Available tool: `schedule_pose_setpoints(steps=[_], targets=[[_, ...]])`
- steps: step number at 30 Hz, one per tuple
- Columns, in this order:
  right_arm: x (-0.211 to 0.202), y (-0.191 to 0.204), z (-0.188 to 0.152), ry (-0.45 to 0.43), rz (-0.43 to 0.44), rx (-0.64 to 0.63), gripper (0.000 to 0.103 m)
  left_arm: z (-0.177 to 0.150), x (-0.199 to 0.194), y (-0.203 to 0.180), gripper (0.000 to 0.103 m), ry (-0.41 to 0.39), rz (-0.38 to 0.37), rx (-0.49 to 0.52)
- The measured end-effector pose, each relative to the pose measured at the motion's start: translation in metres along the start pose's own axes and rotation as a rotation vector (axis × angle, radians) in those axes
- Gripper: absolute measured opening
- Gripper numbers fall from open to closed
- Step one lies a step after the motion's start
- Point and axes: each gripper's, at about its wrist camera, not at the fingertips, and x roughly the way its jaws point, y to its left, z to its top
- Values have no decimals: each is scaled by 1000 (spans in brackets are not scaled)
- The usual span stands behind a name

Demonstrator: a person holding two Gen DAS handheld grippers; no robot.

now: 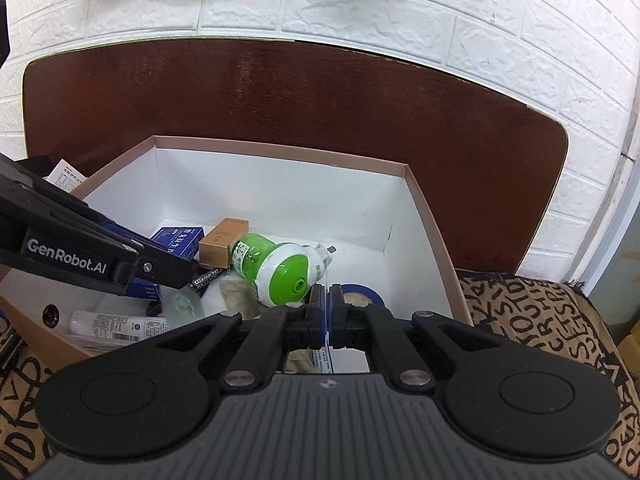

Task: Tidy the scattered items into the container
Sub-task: 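Open the left tool to drop the clear bag into the box, then withdraw the open left tool up and away from the box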

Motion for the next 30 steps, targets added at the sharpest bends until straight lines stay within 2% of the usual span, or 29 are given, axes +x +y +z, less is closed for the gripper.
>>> schedule_pose_setpoints(steps=[1,3,5,7,8,9,10,11,12,14,15,30], targets=[[0,0,0,-1,-1,-6,4,0,-2,1,58,-5,-2,-4],[-2,1,1,-9,-6,-14,13,1,-5,2,59,-15,-4,-15],[-5,1,2,-22,-11,-18,20,2,-8,4,66,-24,-6,-26],[-7,0,2,-27,-13,-20,28,2,-12,6,81,-41,1,-40],[-9,0,2,-32,-14,-23,39,2,-15,7,86,-54,7,-48],[-11,1,1,-38,-19,-27,56,1,-18,8,89,-66,15,-57],[-13,2,1,-47,-26,-34,65,2,-20,9,94,-76,24,-64],[-16,3,0,-57,-32,-42,78,2,-22,10,96,-86,33,-72],[-19,5,0,-69,-39,-53,88,2,-24,10,97,-91,41,-77],[-25,8,-2,-93,-51,-76,99,2,-27,11,97,-87,52,-79],[-27,10,-2,-98,-52,-85,102,2,-29,11,97,-84,60,-81],[-82,17,-10,-108,0,-60,103,-35,-76,-3,99,-144,197,-61]])
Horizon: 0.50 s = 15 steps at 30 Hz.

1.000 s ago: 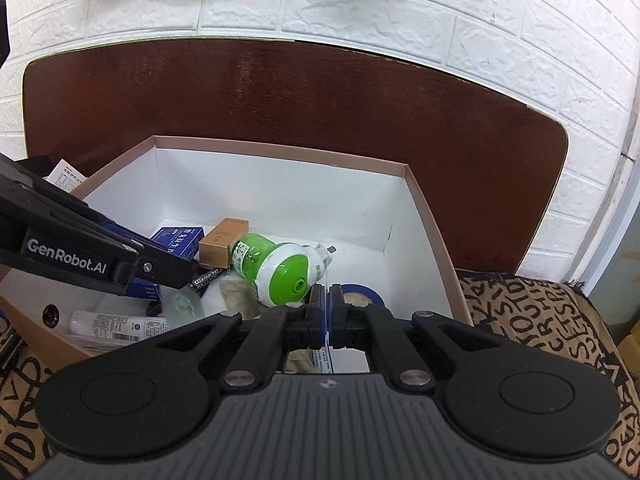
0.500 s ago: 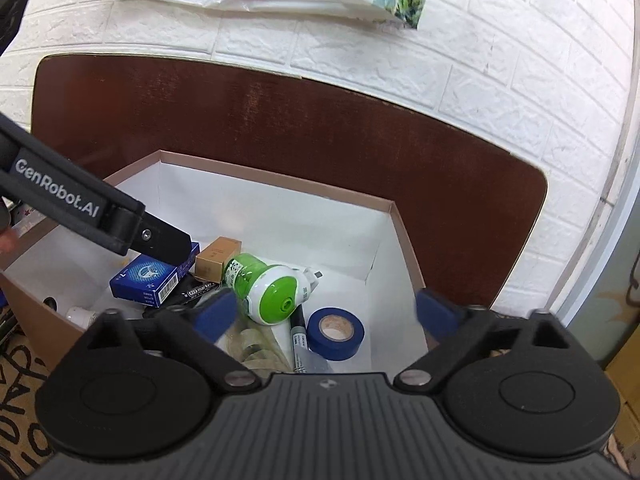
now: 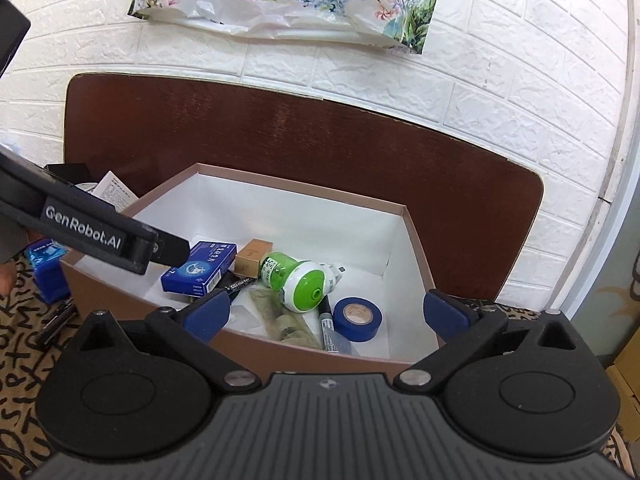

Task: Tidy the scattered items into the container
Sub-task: 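Withdraw the open left tool up and away from the box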

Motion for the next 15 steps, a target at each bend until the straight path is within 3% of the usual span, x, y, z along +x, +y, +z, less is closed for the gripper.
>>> schedule_pose_setpoints(steps=[6,15], targets=[[-30,4,-4,-10,0,23,103,-15,-28,0,101,-8,15,-31],[-71,22,-18,-14,13,11,103,-47,-67,-15,101,-18,57,34]])
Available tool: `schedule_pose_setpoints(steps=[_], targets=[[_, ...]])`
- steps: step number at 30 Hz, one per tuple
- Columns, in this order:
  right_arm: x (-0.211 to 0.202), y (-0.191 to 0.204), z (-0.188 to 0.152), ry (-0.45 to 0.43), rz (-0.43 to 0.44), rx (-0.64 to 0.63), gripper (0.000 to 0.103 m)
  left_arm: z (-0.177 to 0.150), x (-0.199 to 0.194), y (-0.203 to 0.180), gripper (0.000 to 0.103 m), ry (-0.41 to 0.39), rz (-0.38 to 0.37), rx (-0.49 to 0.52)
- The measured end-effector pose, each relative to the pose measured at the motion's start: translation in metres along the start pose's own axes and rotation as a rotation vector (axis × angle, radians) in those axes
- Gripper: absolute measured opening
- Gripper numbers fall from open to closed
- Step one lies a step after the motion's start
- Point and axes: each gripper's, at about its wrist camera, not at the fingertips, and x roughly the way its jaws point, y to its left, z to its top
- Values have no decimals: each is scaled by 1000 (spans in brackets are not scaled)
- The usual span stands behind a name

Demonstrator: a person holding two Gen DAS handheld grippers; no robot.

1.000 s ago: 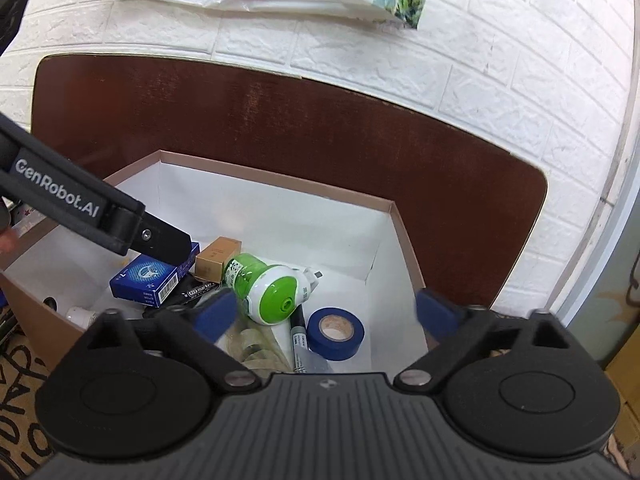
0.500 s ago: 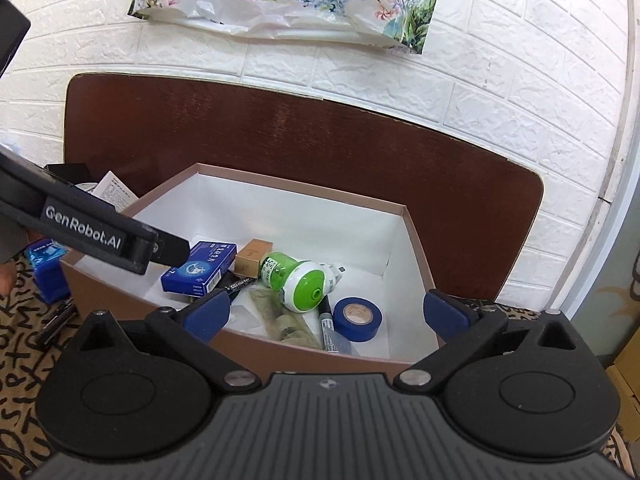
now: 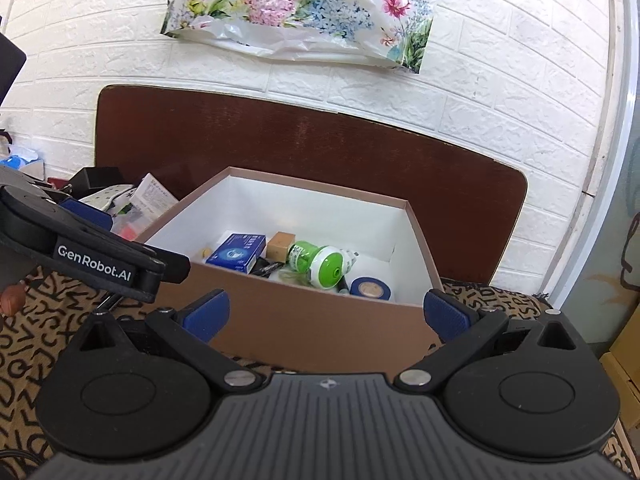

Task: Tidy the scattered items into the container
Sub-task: 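Withdraw the open left tool up and away from the box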

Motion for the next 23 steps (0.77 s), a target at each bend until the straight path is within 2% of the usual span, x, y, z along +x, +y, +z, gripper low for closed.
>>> schedule_pose_setpoints(steps=[12,23], targets=[[-35,13,-19,-6,-5,63,103,-34,-35,-3,102,31,31,9],[-58,18,-26,-19,-15,90,103,-43,-54,-9,103,24,17,26]])
